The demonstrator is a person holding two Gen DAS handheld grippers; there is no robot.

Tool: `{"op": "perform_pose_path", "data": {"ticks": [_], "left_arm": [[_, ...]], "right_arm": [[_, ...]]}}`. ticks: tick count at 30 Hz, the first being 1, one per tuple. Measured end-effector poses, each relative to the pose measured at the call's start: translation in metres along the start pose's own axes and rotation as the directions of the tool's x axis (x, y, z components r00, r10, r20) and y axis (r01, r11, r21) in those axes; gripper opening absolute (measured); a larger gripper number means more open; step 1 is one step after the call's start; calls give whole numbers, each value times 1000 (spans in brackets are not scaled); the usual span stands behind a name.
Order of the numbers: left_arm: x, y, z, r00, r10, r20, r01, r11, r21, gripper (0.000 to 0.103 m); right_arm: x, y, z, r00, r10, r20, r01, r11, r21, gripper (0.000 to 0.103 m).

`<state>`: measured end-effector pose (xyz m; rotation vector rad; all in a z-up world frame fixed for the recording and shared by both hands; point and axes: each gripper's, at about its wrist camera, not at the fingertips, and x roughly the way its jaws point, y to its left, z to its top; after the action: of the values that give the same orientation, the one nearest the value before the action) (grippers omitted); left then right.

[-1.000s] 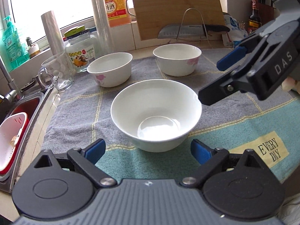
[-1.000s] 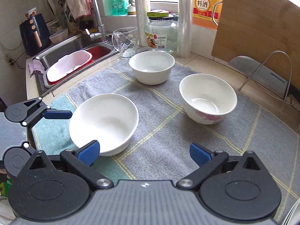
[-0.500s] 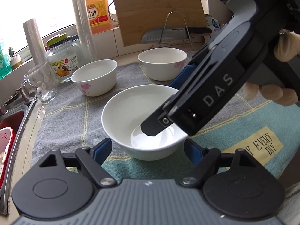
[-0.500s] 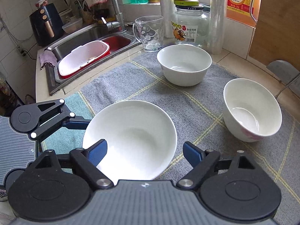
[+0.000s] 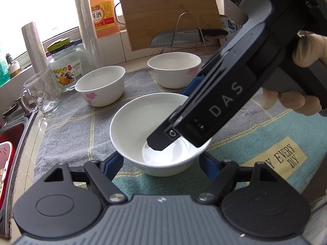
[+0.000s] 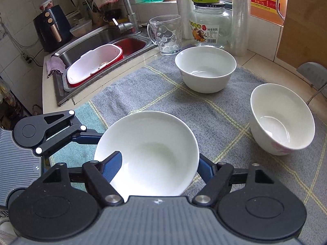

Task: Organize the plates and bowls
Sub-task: 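Carry the white bowl with the right tool, set it down, open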

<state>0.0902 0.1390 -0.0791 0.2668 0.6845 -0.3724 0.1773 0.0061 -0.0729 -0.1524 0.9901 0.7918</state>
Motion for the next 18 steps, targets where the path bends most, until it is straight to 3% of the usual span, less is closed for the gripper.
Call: {"op": "perform_pose_path", "data": {"ticks": [8,18], "left_arm": [[-5,-9,6,1000,-24,3,24,999,29,81],[0,-40,18,994,-111,15,110,991,81,81]], "right_arm": [[-17,-2,-6,1000,-5,13,5,1000,10,82],[-51,-17,-33,997,-63,37,60,996,71,83]]}}
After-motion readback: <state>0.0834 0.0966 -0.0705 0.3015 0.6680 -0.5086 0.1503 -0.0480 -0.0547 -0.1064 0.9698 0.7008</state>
